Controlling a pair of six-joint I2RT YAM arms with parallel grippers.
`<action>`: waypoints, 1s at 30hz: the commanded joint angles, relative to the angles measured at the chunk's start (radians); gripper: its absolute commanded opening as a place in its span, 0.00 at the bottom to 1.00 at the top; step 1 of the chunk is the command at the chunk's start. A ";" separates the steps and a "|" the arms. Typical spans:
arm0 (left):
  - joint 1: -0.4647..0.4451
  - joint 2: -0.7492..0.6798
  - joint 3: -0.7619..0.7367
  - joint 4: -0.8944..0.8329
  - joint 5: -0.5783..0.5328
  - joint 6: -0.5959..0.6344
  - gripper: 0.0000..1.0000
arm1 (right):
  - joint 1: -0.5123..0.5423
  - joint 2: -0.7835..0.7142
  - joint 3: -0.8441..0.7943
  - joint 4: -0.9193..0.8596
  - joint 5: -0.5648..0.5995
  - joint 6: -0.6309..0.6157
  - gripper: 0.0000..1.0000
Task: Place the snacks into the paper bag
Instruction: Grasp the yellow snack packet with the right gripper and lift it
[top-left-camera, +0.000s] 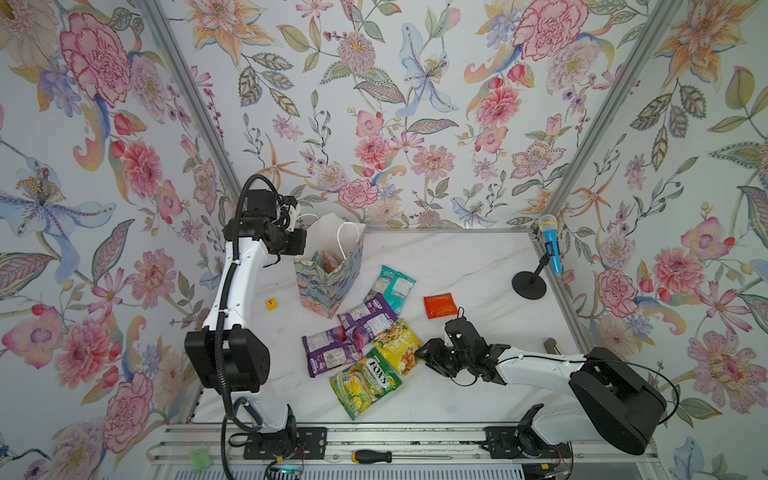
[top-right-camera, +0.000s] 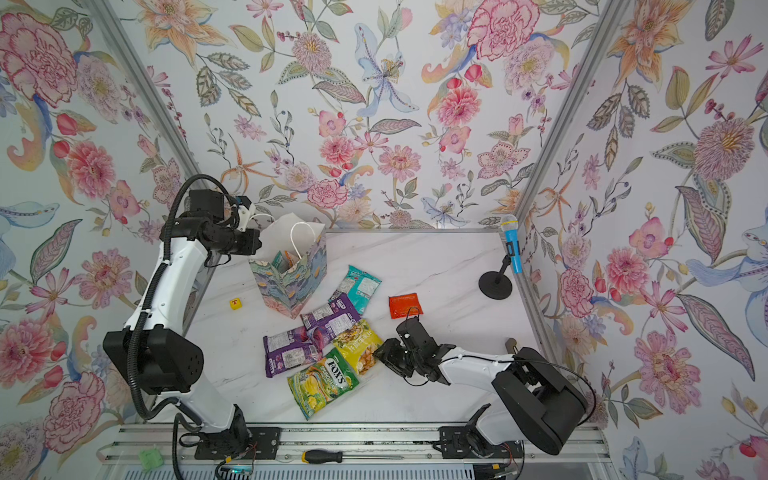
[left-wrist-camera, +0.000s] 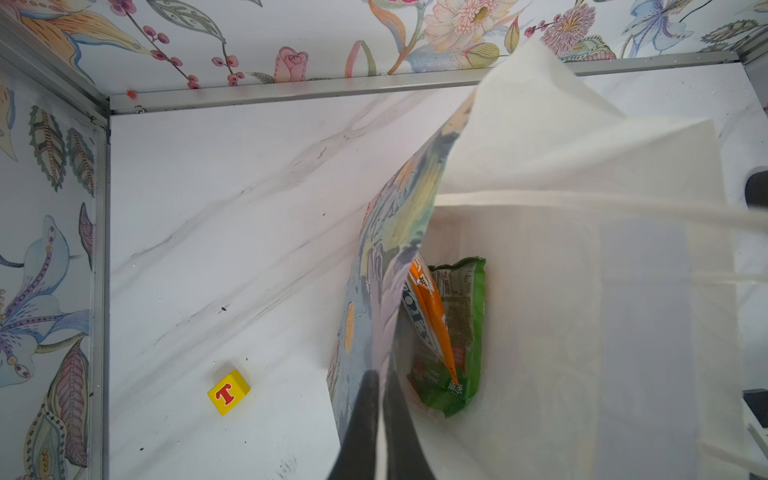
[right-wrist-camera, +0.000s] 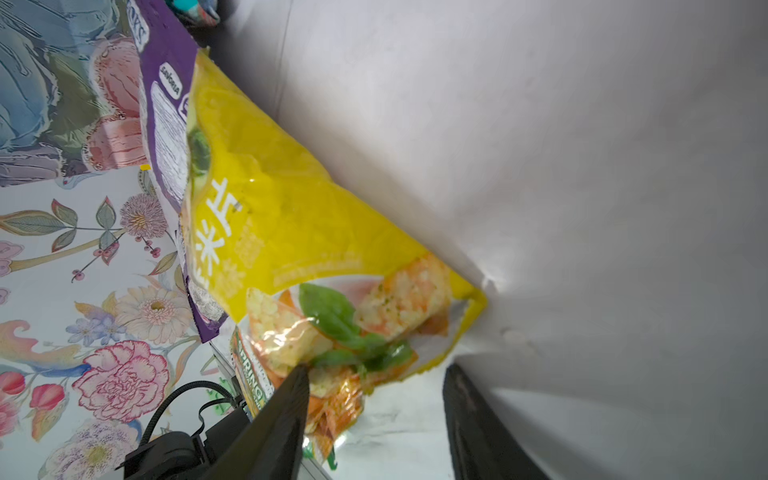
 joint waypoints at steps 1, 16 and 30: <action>-0.004 -0.003 0.016 0.013 0.030 -0.003 0.03 | -0.003 0.038 0.028 0.035 -0.017 0.023 0.55; -0.007 -0.017 -0.054 0.057 0.041 -0.012 0.04 | -0.260 0.136 0.197 0.036 -0.043 -0.222 0.54; -0.012 -0.012 -0.064 0.057 0.043 -0.011 0.03 | -0.208 -0.190 -0.016 -0.214 0.085 -0.215 0.56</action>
